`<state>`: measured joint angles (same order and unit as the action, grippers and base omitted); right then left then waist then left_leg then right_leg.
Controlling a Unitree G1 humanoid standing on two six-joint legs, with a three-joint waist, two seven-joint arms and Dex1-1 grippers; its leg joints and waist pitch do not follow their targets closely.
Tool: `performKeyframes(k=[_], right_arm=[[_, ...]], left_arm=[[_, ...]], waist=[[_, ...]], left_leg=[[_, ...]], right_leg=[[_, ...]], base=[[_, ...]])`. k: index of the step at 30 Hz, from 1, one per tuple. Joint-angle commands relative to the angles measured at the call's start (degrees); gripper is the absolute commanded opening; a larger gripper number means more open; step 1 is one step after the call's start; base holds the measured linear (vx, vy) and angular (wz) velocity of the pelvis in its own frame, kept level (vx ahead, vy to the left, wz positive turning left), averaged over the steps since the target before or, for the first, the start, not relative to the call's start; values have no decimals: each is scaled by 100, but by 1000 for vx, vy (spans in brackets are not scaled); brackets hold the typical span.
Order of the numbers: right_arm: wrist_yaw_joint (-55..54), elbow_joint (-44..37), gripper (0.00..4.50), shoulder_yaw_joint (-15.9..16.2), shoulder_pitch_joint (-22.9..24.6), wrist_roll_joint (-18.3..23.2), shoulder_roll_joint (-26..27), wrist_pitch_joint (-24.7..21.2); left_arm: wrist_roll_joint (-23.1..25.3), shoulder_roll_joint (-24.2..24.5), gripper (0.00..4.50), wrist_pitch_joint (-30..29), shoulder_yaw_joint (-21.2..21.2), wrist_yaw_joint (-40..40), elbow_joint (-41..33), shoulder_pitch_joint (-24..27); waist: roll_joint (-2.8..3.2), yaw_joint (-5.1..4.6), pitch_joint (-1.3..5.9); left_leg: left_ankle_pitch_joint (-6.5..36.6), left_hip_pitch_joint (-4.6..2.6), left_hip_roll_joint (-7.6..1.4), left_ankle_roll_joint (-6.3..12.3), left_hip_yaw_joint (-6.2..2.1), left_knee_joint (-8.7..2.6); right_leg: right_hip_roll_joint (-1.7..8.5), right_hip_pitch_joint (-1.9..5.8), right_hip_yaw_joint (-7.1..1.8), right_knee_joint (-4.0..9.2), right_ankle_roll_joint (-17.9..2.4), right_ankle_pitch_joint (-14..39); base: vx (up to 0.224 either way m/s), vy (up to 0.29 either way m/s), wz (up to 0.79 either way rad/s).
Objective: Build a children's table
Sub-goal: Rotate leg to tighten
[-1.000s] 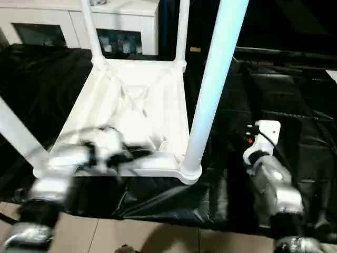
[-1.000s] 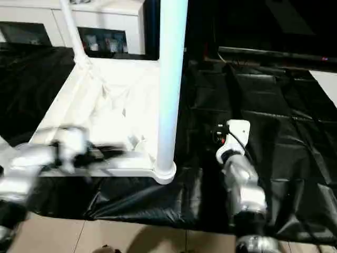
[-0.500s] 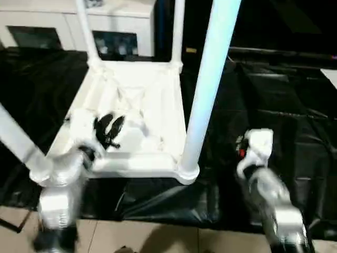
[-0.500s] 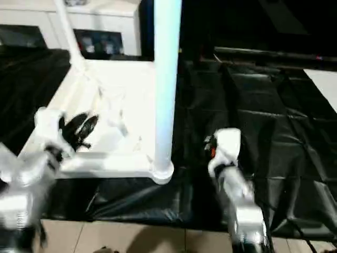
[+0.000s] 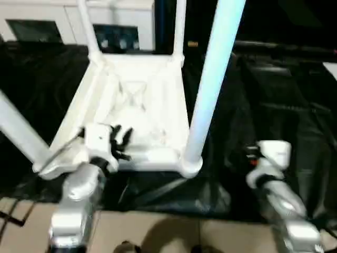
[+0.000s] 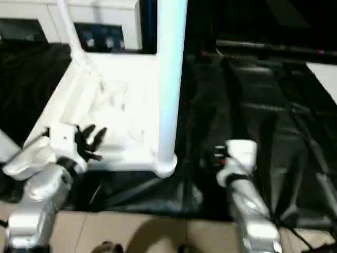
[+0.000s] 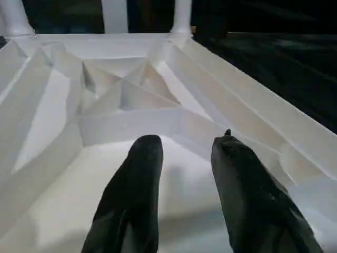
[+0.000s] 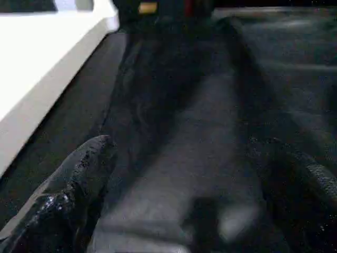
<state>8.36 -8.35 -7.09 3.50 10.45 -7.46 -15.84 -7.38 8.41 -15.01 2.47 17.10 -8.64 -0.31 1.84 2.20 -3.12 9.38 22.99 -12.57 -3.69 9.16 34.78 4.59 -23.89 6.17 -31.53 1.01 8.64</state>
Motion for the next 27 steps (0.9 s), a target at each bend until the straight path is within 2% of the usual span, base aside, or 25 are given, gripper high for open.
performKeyframes(k=[1, 2, 3, 4, 5, 6, 7, 8, 9, 10, 11, 12, 13, 14, 16, 17, 18, 19, 20, 21, 22, 23, 24, 25, 27], right_arm=[[48, -183, 446, -98, 96, 70, -29, -58], [139, -226, 446, -28, 241, 90, -45, -22], [209, -267, 446, 52, 324, 100, -46, -14], [209, -267, 446, 52, 324, 100, -46, -14], [254, -302, 450, 107, 379, 107, -46, -17], [363, -398, 450, 221, 444, 184, -23, -56], [379, -409, 450, 227, 450, 195, -24, -62], [504, -486, 450, 266, 498, 285, -38, -104], [504, -486, 450, 266, 498, 285, -38, -104], [578, -526, 450, 331, 476, 303, -53, -116], [654, -576, 450, 356, 487, 332, -94, -141], [988, -710, 450, 449, 518, 498, -251, -217], [988, -710, 450, 449, 518, 498, -251, -217], [1239, -769, 450, 526, 546, 572, -372, -206], [1698, -833, 450, 670, 551, 757, -531, -183], [1923, -849, 450, 714, 543, 889, -604, -240], [2066, -858, 450, 735, 535, 984, -648, -287], [2066, -858, 450, 735, 535, 984, -648, -287], [2706, -909, 450, 858, 563, 1231, -955, -399], [2804, -909, 450, 870, 560, 1266, -1007, -415], [2804, -909, 450, 870, 560, 1266, -1007, -415], [3194, -913, 450, 863, 460, 1433, -1256, -510], [3236, -921, 450, 838, 415, 1471, -1296, -544], [3392, -888, 450, 837, 273, 1559, -1375, -608], [3547, -834, 450, 856, 126, 1617, -1453, -645]], left_arm=[[11, 36, 176, -33, -118, 68, -139, -4], [94, 69, 176, 51, -120, 27, -152, 130], [92, 73, 176, 68, -67, -3, -147, 205], [92, 73, 176, 68, -67, -3, -147, 205], [81, 76, 204, 58, -32, -27, -152, 253], [5, 87, 204, 165, 51, 4, -244, 382], [-16, 78, 211, 164, 60, 12, -269, 399], [-178, 9, 217, 147, 125, 76, -461, 525], [-178, 9, 217, 147, 125, 76, -461, 525], [-262, 11, 247, 47, 205, 81, -577, 548], [-256, 14, 255, 4, 221, 34, -685, 602], [-274, 21, 256, -73, 232, -23, -1028, 867], [-274, 21, 259, -73, 232, -23, -1028, 867], [-309, 5, 259, -33, 225, -45, -1212, 1068], [-298, -45, 300, 173, 250, -99, -1429, 1406], [-162, -82, 300, 512, 259, -167, -1488, 1553], [-59, -107, 302, 749, 264, -216, -1522, 1643], [-59, -107, 332, 749, 264, -216, -1522, 1643], [96, -331, 332, 1179, 351, -498, -1631, 1883], [122, -367, 332, 1231, 359, -546, -1654, 1923], [122, -367, 348, 1231, 359, -546, -1654, 1923], [499, -462, 352, 1487, 429, -876, -1824, 2130], [600, -472, 360, 1529, 449, -953, -1882, 2163], [791, -488, 371, 1560, 532, -1150, -1978, 2167], [946, -503, 389, 1522, 616, -1341, -2084, 2135]], waist=[[169, 263, 39], [198, 415, 75], [-130, 403, 188], [-456, 290, 216], [-378, 291, 131], [-507, 415, 236], [-424, 448, 236], [-324, 364, 224], [-189, 322, 270], [-299, 263, 244], [-221, 254, 233], [-447, 233, 218], [-380, 257, 220], [-391, 244, 227], [-415, 247, 241], [-460, 236, 221], [-460, 236, 221], [-464, 255, 245], [-560, 260, 248], [-519, 285, 246], [-505, 311, 260], [-537, 294, 271], [-550, 293, 262], [-519, 274, 285], [-540, 276, 286]], left_leg=[[5422, 520, -271, -311, 53, -1226], [5577, 450, -188, -326, 291, -1325], [4602, 113, -256, -216, 298, -1054], [3678, -300, -94, -316, 195, -313], [1198, -224, 198, 37, -151, 602], [378, 197, 188, -11, -260, 201], [429, 62, 65, -130, -230, -81], [1130, -206, 13, -197, -201, -259], [1857, -321, -63, -240, -209, -379], [2064, -271, -53, -246, -186, -422], [2257, -215, -68, -302, -198, -522], [2372, -225, -77, -248, -171, -537], [2303, -214, -78, -223, -186, -554], [2188, -198, -77, -204, -156, -560], [2059, -166, -74, -199, -153, -577], [2050, -135, -83, -180, -161, -594], [2050, -135, -83, -180, -161, -594], [2012, -183, -86, -202, -148, -577], [1997, -182, -92, -138, -138, -569], [2027, -169, -109, -151, -153, -581], [1853, -190, -117, -125, -147, -577], [1709, -181, -120, -56, -147, -566], [1641, -160, -116, -39, -140, -570], [1586, -192, -122, -15, -133, -544], [1493, -182, -107, 4, -132, -536]], right_leg=[[-33, 822, 194, -990, -234, 2191], [-121, 751, 160, -1097, -282, 1883], [81, 681, -504, -1128, -10, 3136], [327, 154, -669, -265, 383, 5179], [934, -4, -1141, 507, 238, 6810], [721, 545, -916, 174, 200, 5281], [510, 432, -820, 30, 42, 4157], [161, 213, -634, -153, -304, 2552], [154, 201, -659, -133, -598, 2029], [161, 252, -644, -97, -698, 1994], [173, 330, -605, -68, -736, 2036], [205, 344, -610, 0, -656, 2245], [239, 371, -618, -2, -627, 2260], [252, 363, -634, 64, -545, 2285], [262, 384, -632, 93, -430, 2185], [270, 397, -636, 111, -376, 2122], [270, 397, -636, 111, -376, 2122], [259, 364, -643, 112, -366, 1900], [251, 382, -641, 122, -386, 1802], [266, 420, -637, 109, -400, 1668], [263, 407, -640, 86, -428, 1356], [246, 441, -627, 64, -450, 995], [253, 452, -630, 64, -432, 916], [238, 443, -627, 52, -442, 728], [244, 455, -620, 42, -446, 645]], base=[[-59, 37, -12], [0, 0, 0], [6, -101, 5], [6, -101, 5], [36, -88, -18], [0, 0, 0], [0, 0, 0], [-34, -24, 24], [-104, -21, 22], [-104, -21, 22], [-54, 28, 1], [0, 0, 0], [0, 0, 0], [0, 0, 0], [0, 0, 0], [0, 0, 0], [0, 0, 0], [0, 0, 0], [0, 0, 0], [0, 0, 0], [0, 0, 0], [0, 0, 0], [0, 0, 0], [0, 0, 0], [0, 0, 0]])
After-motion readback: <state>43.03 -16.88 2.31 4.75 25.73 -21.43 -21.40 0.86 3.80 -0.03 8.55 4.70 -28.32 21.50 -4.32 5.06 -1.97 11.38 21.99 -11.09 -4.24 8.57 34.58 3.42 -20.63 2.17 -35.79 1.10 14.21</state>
